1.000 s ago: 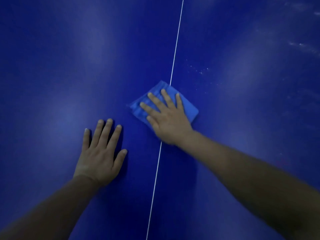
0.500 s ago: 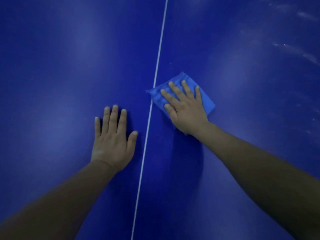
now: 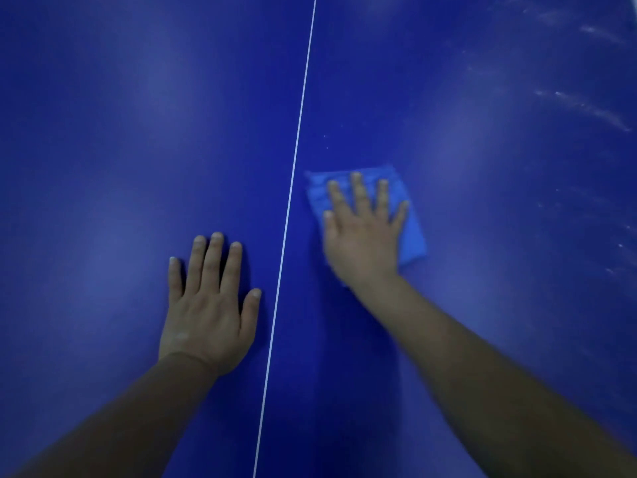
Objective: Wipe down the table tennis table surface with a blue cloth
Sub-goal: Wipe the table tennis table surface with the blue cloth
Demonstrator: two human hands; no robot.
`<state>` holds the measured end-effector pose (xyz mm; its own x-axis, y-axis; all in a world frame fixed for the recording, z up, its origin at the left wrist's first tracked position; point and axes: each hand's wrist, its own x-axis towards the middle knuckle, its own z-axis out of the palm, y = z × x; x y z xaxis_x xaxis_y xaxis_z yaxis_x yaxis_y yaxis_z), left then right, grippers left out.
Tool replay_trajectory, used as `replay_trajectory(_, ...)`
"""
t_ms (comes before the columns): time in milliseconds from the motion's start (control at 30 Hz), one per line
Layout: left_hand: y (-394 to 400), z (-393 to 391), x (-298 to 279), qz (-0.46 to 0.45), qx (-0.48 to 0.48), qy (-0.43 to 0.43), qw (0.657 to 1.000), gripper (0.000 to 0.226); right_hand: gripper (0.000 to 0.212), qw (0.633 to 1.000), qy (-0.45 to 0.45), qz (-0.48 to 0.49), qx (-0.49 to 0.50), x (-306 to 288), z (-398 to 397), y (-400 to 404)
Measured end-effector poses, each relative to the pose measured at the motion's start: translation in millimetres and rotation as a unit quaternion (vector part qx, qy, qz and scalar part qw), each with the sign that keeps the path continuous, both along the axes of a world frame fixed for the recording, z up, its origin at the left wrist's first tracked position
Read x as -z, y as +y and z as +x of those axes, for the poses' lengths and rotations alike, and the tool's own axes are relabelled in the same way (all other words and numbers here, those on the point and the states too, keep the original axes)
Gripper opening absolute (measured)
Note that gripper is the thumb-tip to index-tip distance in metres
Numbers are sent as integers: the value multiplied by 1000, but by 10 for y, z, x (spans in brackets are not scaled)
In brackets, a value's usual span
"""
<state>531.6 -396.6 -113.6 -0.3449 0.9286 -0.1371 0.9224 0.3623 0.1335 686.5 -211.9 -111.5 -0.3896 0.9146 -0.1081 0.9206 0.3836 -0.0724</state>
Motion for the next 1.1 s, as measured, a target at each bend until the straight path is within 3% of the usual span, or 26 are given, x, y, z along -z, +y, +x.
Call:
replay_trajectory(133,-9,-5,32,18,-3,5,1000,73,55,995,44,-27,-83,-19,-868,73)
replay_trajectory(233,-14,-13,51,30,-4,7,1000,73,53,995,31,-13,-98,-6,-840,668)
replay_trajectory(333,-13,-14,39,29,-2,2,1000,72,54,997,7,10,82,-25,-176,1594)
replay_trajectory(400,-2,-12,30,28,-2,-1,1000,72,57,975,15,-15,223,-101,398,2061)
replay_trajectory(500,-5,-9,20,23,-4,-7,1000,72,60,950,28,-47,306,-159,708,2175)
replay_trajectory(567,-11,-9,21,21,-6,-8,1000,72,60,967,27,-23,253,-128,493,1899)
replay_trajectory(667,-1,-3,30,20,-11,-5,1000,73,59,1000,11,12,7,-27,-21,1116)
replay_trajectory(733,3,-4,40,23,-12,-2,1000,73,57,984,-8,-19,-175,10,-175,762)
replay_trajectory(767,7,-4,40,22,-12,-1,1000,73,58,978,-11,-25,-206,-8,-117,823)
replay_trajectory(833,9,1,36,19,-12,3,1000,73,66,990,-22,13,-138,-6,189,1276)
replay_trajectory(900,1,12,33,21,-11,4,1000,73,70,998,-48,38,0,-14,702,1886)
replay_trajectory(1000,3,16,16,23,-10,1,1000,73,61,990,10,-8,142,-110,1359,2266)
replay_trajectory(1033,9,15,9,23,-9,3,1000,73,61,992,10,-5,123,-105,1419,2153)
replay_trajectory(1100,10,16,-4,21,-8,3,1000,72,60,999,-6,39,-12,-63,1456,1616)
